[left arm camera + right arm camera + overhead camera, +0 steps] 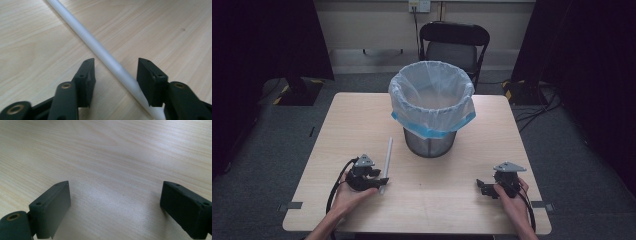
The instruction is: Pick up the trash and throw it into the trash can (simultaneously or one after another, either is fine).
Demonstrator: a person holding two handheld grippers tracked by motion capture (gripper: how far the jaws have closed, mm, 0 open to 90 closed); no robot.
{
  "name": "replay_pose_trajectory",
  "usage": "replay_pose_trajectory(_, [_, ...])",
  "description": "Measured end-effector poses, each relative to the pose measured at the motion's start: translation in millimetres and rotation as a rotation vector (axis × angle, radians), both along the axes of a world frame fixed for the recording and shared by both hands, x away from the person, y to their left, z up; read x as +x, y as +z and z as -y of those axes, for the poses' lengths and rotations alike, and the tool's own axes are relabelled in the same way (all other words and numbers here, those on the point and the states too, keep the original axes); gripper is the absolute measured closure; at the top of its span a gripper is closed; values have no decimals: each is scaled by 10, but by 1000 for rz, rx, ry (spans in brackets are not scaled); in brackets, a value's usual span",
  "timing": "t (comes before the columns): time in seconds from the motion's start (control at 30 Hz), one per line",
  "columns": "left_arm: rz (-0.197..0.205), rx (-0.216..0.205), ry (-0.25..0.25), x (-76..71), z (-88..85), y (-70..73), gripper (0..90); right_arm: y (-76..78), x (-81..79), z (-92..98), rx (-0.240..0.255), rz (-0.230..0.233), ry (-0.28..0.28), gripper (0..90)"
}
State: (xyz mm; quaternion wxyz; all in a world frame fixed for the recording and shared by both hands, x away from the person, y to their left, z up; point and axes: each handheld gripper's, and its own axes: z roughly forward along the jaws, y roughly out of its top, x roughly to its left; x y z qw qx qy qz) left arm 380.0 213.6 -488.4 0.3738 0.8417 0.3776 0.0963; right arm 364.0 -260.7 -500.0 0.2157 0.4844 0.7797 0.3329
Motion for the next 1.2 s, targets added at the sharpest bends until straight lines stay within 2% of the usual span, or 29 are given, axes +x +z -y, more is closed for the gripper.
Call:
replay_pose_trajectory(0.07, [-10, 2, 8, 8, -24, 7, 534, 0, 0, 0, 0, 1, 1, 88])
replay_pose_trajectory(0.1, [-2, 15, 15, 8, -30, 10, 557, 0, 0, 0, 0, 0, 0, 88])
replay_pose_trajectory(0.17, [-8, 7, 26, 13, -50, 9, 573, 0, -1, -1, 0, -1, -1, 88])
replay_pose_trajectory(0.27, [4, 41, 53, 22, -80, 20, 639, 0, 1, 0, 0, 1, 1, 88])
replay_pose_trajectory(0.3, [0, 32, 62, 25, -87, 18, 650, 0, -1, -1, 1, -1, -1, 88])
replay_pose_trajectory(0.4, [10, 62, 85, 33, -105, 27, 719, 0, 1, 0, 0, 0, 0, 88])
replay_pose_trajectory(0.47, [10, 66, 94, 35, -112, 28, 772, 0, 0, 0, 0, -1, -1, 88])
replay_pose_trajectory(0.57, [7, 69, 125, 60, -170, 29, 786, 0, -1, -1, 1, -1, -1, 88])
replay_pose_trajectory(0.63, [-4, 49, 135, 77, -212, 25, 791, 0, 0, 0, 0, -1, -1, 88])
replay_pose_trajectory(0.87, [-6, 44, 184, 95, -362, 24, 796, -1, 1, 1, 0, 1, 1, 88])
replay_pose_trajectory(0.97, [-17, 15, 199, 116, -438, 14, 797, 0, -1, -1, 0, -1, -1, 88])
replay_pose_trajectory(1.03, [-20, 13, 201, 122, -460, 15, 798, 0, -1, -1, 1, -1, -1, 88])
replay_pose_trajectory(1.2, [-6, -25, 220, 139, -517, 57, 798, 0, 0, -1, 0, -1, -1, 88])
